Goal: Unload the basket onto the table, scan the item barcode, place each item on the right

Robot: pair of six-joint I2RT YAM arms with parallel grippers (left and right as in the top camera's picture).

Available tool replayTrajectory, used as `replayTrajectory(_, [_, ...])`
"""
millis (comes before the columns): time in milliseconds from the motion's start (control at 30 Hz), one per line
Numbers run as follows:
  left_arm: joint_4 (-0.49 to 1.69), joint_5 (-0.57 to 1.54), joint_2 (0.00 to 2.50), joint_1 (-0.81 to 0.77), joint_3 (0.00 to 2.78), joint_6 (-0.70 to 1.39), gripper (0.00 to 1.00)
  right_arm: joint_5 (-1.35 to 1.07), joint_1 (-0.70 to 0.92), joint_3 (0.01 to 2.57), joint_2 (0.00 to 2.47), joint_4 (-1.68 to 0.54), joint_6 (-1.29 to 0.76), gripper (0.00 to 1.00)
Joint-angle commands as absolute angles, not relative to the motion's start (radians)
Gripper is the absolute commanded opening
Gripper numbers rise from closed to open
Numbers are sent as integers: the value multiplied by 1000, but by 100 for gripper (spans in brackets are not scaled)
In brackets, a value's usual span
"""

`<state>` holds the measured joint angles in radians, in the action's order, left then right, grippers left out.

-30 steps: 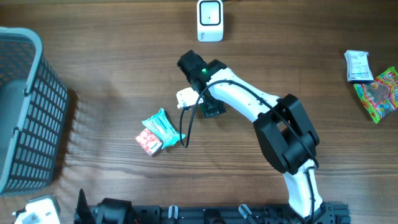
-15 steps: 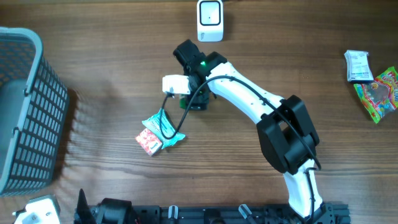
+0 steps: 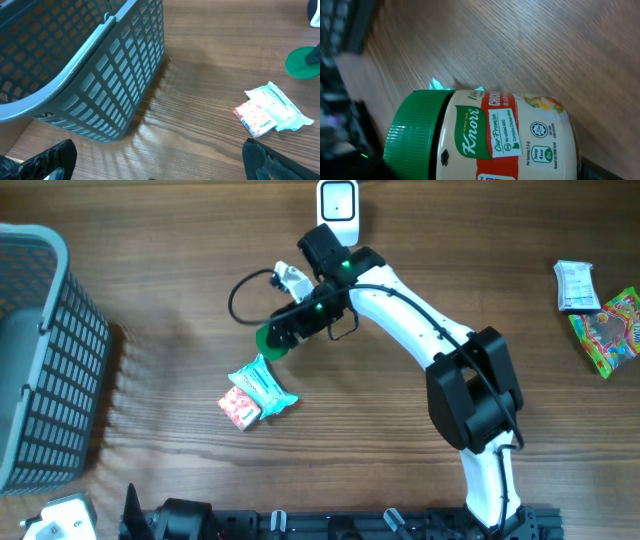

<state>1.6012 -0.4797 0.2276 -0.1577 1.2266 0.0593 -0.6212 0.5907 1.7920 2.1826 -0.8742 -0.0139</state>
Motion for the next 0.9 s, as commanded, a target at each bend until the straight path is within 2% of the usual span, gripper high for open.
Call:
replayTrajectory(0, [1599, -472, 216, -155, 1225, 68, 100, -726, 594, 1766, 2179, -830, -215, 90])
replayTrajectory(133, [1599, -472, 216, -155, 1225, 68, 100, -740, 594, 1695, 2190, -769, -256, 84])
replayTrajectory(300, [1599, -472, 216, -155, 1225, 68, 100, -731, 594, 1645, 2190, -733, -303, 84])
replayTrajectory(500, [1599, -472, 216, -155, 1225, 68, 100, -776, 594, 1548, 2190, -610, -364, 86])
replayTrajectory(567, [1599, -472, 216, -155, 1225, 68, 100, -776, 594, 1535, 2190, -591, -362, 92])
replayTrajectory(867, [1599, -472, 216, -155, 1225, 68, 100, -663, 577, 1529, 2192, -611, -329, 94])
